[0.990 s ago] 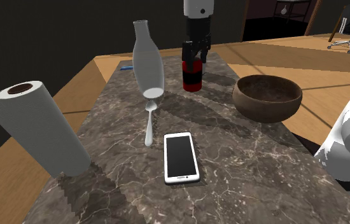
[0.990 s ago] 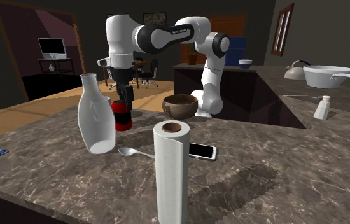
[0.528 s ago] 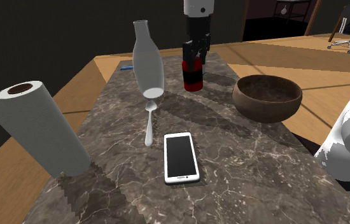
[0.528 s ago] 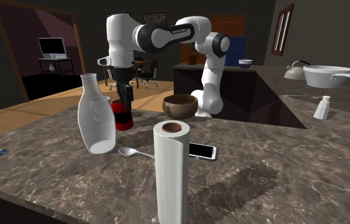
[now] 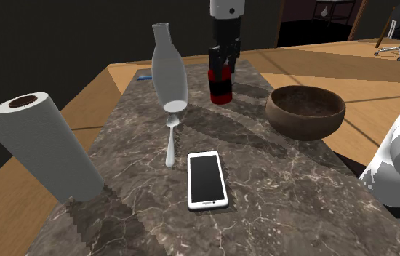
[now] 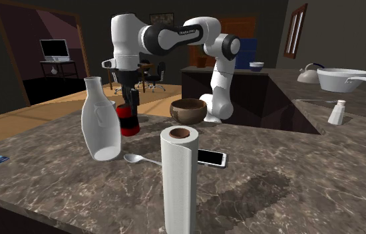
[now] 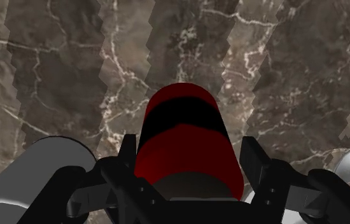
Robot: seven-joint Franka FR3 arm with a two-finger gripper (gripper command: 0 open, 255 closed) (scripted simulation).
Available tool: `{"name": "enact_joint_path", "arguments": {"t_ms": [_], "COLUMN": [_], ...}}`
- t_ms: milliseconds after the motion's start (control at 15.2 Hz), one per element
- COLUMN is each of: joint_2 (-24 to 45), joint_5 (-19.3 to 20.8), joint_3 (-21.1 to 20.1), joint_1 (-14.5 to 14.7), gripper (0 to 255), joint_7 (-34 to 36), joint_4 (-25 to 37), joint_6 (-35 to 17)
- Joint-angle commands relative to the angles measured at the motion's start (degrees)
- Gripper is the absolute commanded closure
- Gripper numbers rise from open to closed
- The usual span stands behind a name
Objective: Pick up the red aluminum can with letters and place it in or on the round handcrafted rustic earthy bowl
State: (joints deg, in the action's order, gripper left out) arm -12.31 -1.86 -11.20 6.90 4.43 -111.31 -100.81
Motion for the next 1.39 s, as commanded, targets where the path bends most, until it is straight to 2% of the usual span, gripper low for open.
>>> {"name": "enact_joint_path", "arguments": {"t_ms": [0, 1320], "joint_2": [0.15, 4.21], "joint_5": [0.01, 0.79], "joint_3": [0.01, -0.12], "joint_1": [-0.01, -0.14], "gripper": [255, 255], "joint_7": [0.01, 0.55], "joint_4": [1.1, 21.15], "joint_6": [1.16, 17.21]}}
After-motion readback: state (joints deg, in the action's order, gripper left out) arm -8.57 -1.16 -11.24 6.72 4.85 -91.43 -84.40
